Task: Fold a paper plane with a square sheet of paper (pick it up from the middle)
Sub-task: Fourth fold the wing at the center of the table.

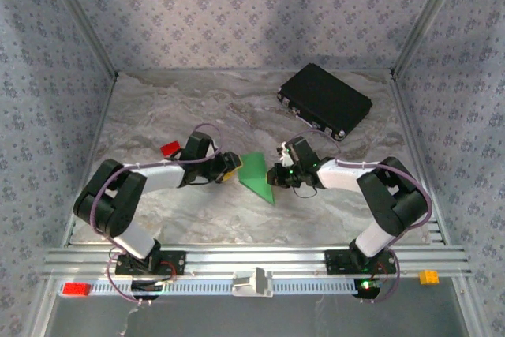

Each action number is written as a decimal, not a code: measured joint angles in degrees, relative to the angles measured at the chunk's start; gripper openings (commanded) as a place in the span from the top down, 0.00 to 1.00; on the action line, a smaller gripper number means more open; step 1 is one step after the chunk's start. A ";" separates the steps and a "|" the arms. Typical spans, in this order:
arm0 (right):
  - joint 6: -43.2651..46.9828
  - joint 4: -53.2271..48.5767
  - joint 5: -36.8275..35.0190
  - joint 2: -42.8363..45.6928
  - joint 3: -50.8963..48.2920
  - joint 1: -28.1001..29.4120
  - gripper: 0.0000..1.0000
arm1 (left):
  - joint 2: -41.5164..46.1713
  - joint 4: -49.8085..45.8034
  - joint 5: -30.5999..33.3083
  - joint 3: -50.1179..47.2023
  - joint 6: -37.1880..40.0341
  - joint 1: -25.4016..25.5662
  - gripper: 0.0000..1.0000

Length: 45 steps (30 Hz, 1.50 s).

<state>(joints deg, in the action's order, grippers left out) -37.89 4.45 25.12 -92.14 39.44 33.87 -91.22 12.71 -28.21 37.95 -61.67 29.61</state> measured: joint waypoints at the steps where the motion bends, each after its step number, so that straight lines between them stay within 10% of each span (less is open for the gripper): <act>1: 0.00 0.22 0.22 0.02 -0.11 -0.02 0.90 | -0.17 0.46 -0.33 0.31 -0.15 0.02 0.48; 26: -1.95 6.32 1.79 2.80 -4.35 -2.03 0.91 | -4.39 2.21 -2.29 1.53 -1.46 0.02 0.47; 36: -2.21 6.54 2.25 2.91 -4.70 -2.40 0.90 | -7.96 5.27 -4.26 3.80 -2.78 0.17 0.72; 45: -2.56 4.83 0.70 6.34 -4.76 -2.47 0.65 | -9.94 11.65 -5.88 3.78 -6.14 0.17 1.00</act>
<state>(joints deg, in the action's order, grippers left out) -40.45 9.28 25.82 -85.80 34.68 31.40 -101.16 24.36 -34.09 41.74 -67.81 29.78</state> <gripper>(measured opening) 0.320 0.041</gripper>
